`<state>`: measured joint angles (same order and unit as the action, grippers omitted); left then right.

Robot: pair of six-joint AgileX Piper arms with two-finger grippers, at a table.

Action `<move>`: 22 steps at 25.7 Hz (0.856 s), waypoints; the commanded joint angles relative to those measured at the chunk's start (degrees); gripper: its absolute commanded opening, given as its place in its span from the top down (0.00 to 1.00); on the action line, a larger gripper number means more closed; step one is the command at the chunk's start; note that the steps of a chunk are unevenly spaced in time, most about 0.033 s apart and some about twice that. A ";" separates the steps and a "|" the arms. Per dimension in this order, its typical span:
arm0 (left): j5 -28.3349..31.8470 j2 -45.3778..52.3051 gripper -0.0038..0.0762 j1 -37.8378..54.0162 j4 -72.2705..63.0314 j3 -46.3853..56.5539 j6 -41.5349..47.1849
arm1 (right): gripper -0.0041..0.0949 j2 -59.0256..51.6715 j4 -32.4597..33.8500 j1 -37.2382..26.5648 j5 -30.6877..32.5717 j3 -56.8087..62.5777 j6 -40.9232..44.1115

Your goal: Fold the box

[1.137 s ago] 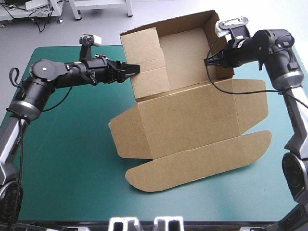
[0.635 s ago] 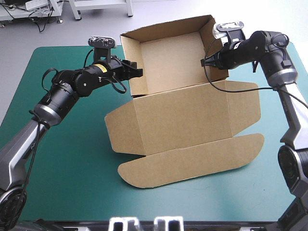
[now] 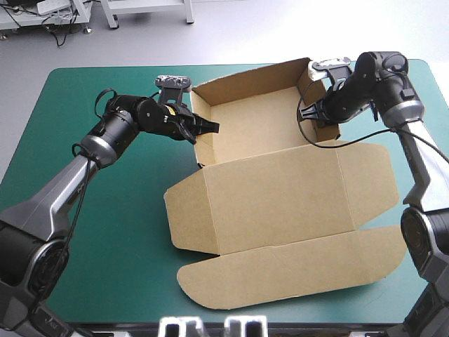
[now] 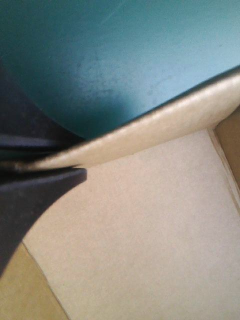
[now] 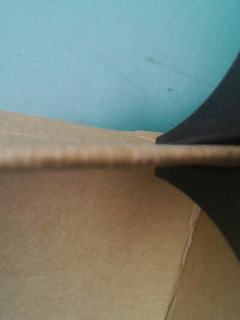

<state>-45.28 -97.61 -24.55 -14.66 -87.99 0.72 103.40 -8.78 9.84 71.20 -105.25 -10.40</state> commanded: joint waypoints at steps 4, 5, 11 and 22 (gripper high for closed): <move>-16.66 -5.63 0.96 -0.94 -4.65 -11.13 -7.22 | 0.98 -2.88 -4.62 0.73 0.27 9.09 -2.97; -18.69 -6.60 0.96 -1.50 -4.08 -11.96 -7.51 | 0.98 -2.88 -4.86 0.73 -0.37 11.09 -2.97; -17.43 -9.30 0.96 -7.09 7.77 -11.95 -3.84 | 0.98 -2.56 -5.09 0.73 -7.50 17.95 -2.70; -18.39 -11.40 0.96 -12.26 18.11 -12.07 1.79 | 0.98 -2.40 -4.02 0.73 -11.35 20.46 -1.90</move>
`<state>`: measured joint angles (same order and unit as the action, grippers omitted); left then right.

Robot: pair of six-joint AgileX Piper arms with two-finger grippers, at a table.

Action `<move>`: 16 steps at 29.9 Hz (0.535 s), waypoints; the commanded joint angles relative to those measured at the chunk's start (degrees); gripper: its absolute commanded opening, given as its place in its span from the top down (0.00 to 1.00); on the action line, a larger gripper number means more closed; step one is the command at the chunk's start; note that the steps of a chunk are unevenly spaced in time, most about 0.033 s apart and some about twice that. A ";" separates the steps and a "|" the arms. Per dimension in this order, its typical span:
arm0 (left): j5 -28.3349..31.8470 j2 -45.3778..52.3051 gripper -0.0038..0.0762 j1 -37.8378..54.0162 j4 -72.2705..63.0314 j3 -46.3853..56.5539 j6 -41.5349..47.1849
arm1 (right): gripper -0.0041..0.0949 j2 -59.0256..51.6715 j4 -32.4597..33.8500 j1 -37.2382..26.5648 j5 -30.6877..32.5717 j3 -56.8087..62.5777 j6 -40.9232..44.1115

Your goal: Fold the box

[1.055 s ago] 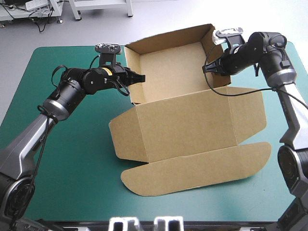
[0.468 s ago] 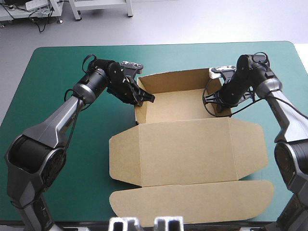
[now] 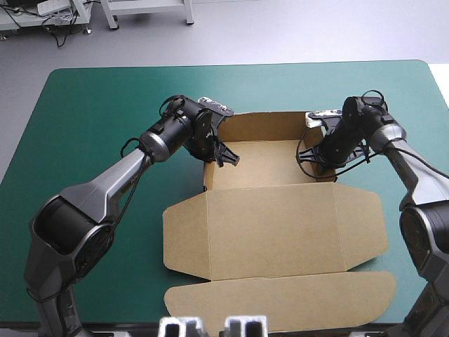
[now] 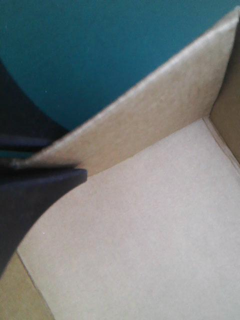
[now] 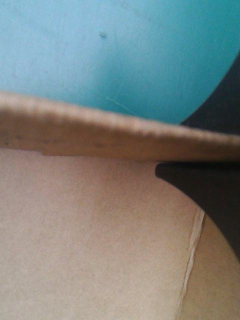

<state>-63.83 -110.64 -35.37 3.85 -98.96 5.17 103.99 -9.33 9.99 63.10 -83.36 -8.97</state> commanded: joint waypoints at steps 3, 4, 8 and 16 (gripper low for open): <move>-0.73 1.63 0.96 -1.33 0.27 -1.11 -2.65 | 0.98 -2.99 -3.47 0.58 -3.48 -1.43 -3.32; -0.73 1.63 0.96 -1.33 0.27 -1.11 -2.65 | 0.98 -2.99 -3.47 0.58 -3.48 -1.43 -3.32; -0.73 1.63 0.96 -1.33 0.02 -1.11 -2.78 | 0.98 -2.99 -3.47 0.58 -2.82 -1.43 -3.32; -2.11 1.63 0.96 -1.33 5.63 -1.11 -0.25 | 0.97 -2.99 -3.32 0.58 -0.89 -1.43 -4.69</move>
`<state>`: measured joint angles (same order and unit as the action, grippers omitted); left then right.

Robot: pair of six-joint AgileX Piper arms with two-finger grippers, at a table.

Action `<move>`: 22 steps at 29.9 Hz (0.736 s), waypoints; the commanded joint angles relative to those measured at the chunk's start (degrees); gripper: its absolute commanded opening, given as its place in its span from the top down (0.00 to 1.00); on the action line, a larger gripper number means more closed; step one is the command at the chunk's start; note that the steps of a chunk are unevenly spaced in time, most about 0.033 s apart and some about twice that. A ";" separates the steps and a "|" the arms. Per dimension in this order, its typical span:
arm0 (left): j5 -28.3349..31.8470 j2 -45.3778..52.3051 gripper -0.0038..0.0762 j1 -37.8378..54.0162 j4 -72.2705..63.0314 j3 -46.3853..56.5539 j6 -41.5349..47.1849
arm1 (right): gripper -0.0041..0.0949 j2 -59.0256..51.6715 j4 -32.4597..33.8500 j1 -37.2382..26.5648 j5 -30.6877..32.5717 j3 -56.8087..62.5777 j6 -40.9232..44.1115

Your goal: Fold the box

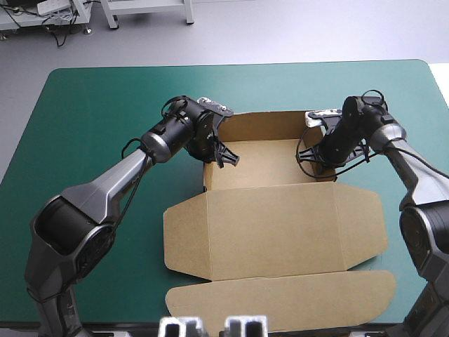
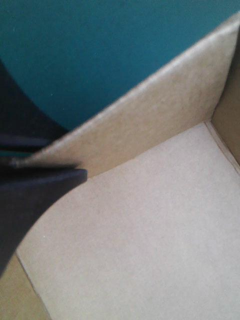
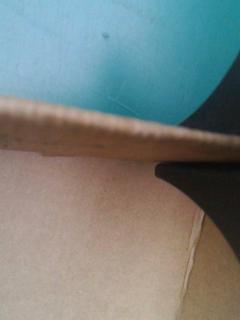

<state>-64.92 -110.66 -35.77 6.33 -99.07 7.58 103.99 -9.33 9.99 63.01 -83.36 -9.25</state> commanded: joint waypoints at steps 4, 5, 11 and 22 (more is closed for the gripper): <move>-2.46 1.65 0.83 -0.93 3.14 -1.48 -3.52 | 0.84 -2.99 -3.32 0.58 -0.26 -1.43 -6.91; -3.33 1.65 0.78 -0.93 3.14 -1.62 -3.94 | 0.76 -2.99 -3.32 0.58 0.18 -1.43 -7.41; -8.69 1.65 0.38 -0.93 3.14 -5.76 -7.25 | 0.21 -2.99 -3.32 0.58 1.83 -1.43 -6.88; -8.70 1.65 0.22 -0.93 1.16 -15.41 -7.90 | 0.14 -3.20 1.96 0.58 7.95 -7.70 -4.33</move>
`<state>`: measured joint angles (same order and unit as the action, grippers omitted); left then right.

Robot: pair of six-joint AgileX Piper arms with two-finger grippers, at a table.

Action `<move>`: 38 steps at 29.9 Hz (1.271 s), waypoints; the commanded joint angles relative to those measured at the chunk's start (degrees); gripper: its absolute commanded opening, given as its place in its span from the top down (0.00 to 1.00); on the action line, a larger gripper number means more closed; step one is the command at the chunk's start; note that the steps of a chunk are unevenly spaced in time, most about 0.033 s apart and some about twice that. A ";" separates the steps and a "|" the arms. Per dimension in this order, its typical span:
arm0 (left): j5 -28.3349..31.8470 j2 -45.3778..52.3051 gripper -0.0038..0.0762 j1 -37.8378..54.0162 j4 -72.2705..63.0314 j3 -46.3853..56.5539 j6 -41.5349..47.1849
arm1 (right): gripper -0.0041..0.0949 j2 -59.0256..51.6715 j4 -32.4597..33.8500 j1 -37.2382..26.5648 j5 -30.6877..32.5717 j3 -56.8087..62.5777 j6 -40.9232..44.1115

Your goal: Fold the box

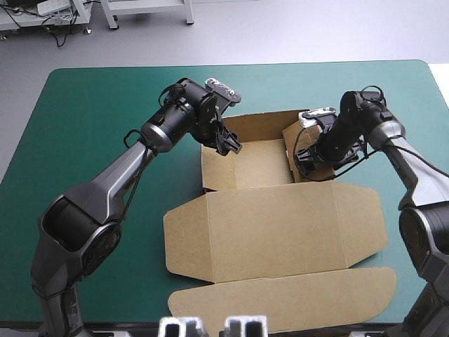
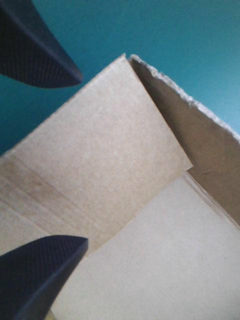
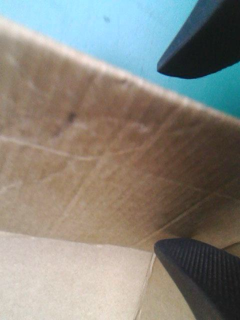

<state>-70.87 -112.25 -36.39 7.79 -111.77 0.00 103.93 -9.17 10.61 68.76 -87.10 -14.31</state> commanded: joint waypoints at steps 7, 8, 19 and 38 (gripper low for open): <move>-2.75 3.24 0.22 -0.31 -0.06 -3.19 0.00 | 0.14 -5.42 2.22 -0.04 2.80 -12.98 1.44; -2.75 3.54 0.22 -0.31 -0.06 -3.19 -0.32 | 0.14 -5.81 2.22 -0.04 2.80 -14.17 2.03; -2.84 15.97 0.72 -0.31 4.72 -3.19 -0.86 | 0.14 -8.18 -0.03 -0.04 2.80 -16.23 0.72; -1.75 51.78 0.96 -0.31 4.56 44.46 6.99 | 0.19 -1.99 0.51 -0.04 2.72 -15.80 0.21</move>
<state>-71.70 -64.63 -36.54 11.11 -71.80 2.64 103.12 -8.36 10.61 71.05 -101.54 -13.07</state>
